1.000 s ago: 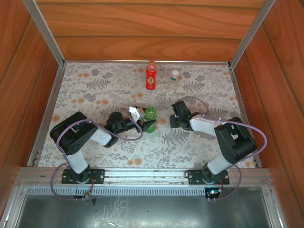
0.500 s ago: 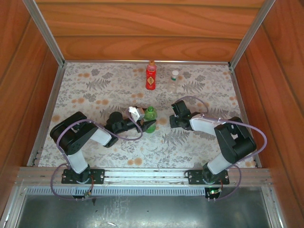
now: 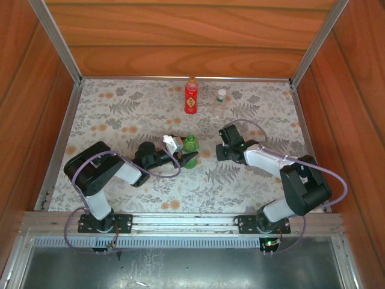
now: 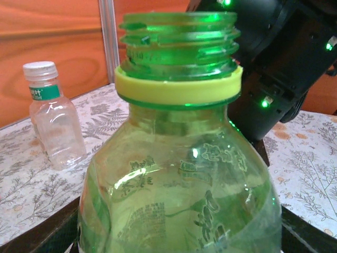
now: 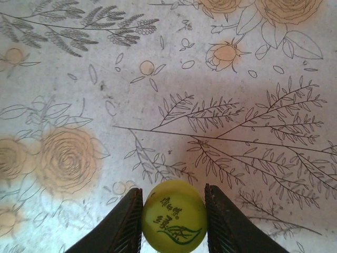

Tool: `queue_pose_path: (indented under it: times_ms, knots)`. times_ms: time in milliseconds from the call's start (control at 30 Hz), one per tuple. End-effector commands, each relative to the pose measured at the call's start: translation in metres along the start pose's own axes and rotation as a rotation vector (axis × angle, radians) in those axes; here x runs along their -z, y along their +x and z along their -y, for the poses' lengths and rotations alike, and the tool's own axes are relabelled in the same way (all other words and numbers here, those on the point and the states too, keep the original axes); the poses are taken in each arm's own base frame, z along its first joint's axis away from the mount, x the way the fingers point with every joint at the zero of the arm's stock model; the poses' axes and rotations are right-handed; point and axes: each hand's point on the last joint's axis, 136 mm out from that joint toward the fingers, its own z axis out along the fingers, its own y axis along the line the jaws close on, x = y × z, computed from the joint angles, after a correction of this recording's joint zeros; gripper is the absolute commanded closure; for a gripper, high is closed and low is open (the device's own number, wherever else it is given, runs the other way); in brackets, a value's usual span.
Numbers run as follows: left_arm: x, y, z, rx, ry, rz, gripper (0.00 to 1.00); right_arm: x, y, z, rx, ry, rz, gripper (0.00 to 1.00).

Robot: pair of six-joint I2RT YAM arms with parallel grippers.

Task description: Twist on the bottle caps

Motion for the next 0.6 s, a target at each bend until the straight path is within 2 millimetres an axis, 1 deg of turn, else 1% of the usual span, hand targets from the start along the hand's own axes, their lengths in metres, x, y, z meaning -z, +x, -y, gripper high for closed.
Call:
queue_pose_path:
  times_ms: [0, 100, 267, 567]
  knots:
    - [-0.001, 0.002, -0.002, 0.012, 0.007, 0.003, 0.32, 0.018, 0.003, -0.006, 0.005, -0.017, -0.049, 0.66]
    - [-0.002, 0.002, -0.002, 0.011, 0.009, 0.002, 0.32, 0.029, 0.001, -0.009, 0.015, -0.017, -0.074, 0.66]
    - [-0.002, 0.004, -0.002, 0.014, 0.01, -0.003, 0.31, 0.053, -0.012, -0.018, 0.042, -0.032, -0.07, 0.66]
    - [-0.003, 0.006, -0.002, 0.013, 0.015, -0.008, 0.31, 0.108, -0.044, -0.053, 0.136, -0.09, 0.0, 0.66]
